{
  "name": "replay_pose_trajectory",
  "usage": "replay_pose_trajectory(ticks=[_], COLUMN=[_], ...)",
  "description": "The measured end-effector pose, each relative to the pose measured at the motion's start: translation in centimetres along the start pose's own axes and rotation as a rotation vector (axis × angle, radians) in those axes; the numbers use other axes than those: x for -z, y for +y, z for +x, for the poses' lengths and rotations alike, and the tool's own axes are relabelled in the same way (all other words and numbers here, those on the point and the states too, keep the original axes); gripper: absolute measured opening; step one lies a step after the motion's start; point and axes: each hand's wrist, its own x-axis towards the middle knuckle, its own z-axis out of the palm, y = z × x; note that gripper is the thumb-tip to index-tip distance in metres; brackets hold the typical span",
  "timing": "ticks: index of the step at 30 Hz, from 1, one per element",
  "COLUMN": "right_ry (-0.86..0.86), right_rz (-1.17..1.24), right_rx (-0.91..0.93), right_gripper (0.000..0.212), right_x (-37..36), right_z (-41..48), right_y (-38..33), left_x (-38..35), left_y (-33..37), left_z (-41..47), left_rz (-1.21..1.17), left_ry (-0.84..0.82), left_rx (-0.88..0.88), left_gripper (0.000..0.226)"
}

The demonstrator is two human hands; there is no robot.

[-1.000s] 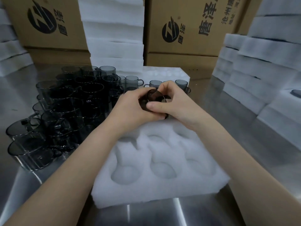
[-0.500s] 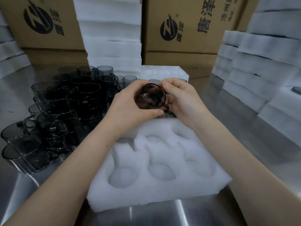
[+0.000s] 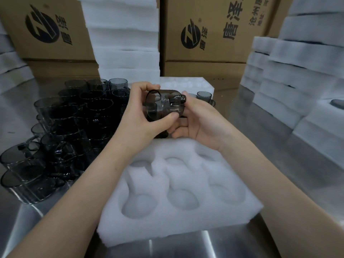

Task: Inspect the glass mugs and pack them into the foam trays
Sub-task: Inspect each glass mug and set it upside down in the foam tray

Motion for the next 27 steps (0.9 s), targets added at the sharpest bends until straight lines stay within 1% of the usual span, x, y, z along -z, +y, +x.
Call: replay_pose_trajectory(ticks=[2,4,7,9,11,14,16,17,19,20,22,24,25,27], right_ry=[0.028,0.070,0.176,0.261,0.321,0.361,0.349,0.312,0.184,0.112,0.008,-0.020,0.004,0.110], right_rz=[0.018,-0.028,-0.218,-0.324,-0.367,-0.325,-0.225,-0.160,-0.018,0.045,0.113,0.073,0.025,-0.094], right_rx=[0.046,0.093,0.134,0.152,0.184,0.208,0.190,0.182,0.158,0.139,0.109,0.116,0.125,0.131], right_gripper=[0.043,0.035,0.028,0.028,0.027,0.027,0.028,0.024,0.019,0.021,0.032,0.040,0.039,0.035], right_x=[0.16,0.31,0.08,-0.15,-0.22,-0.24,-0.21,-0.10,0.17,0.31,0.51,0.45,0.32,0.02], right_z=[-0.08,-0.18,-0.17,-0.11,-0.09,-0.05,-0.06,-0.05,-0.09,-0.14,-0.20,-0.23,-0.22,-0.21], right_y=[0.10,0.06,0.12,0.16,0.12,0.01,-0.14,-0.22,-0.35,-0.41,-0.42,-0.34,-0.28,-0.22], left_x=[0.12,0.07,-0.06,-0.13,-0.10,0.03,0.04,0.03,0.08,0.14,0.28,0.34,0.31,0.17], left_y=[0.05,0.06,0.04,0.11,-0.01,-0.39,-0.49,-0.49,-0.48,-0.49,-0.50,-0.48,-0.43,-0.34], left_z=[-0.02,0.05,0.12,0.07,0.04,0.20,0.29,0.34,0.43,0.46,0.50,0.48,0.47,0.39], left_rz=[0.077,0.145,0.250,0.316,0.341,0.301,0.249,0.221,0.161,0.133,0.090,0.081,0.098,0.165], left_ry=[0.046,0.031,-0.022,-0.048,-0.061,-0.080,-0.079,-0.065,-0.030,-0.015,-0.004,-0.005,-0.007,-0.019], left_rx=[0.031,0.057,0.014,-0.031,-0.048,-0.049,-0.043,-0.031,-0.009,0.001,0.016,0.020,0.013,-0.012], left_gripper=[0.056,0.057,0.057,0.062,0.066,0.066,0.066,0.065,0.062,0.059,0.054,0.054,0.054,0.056])
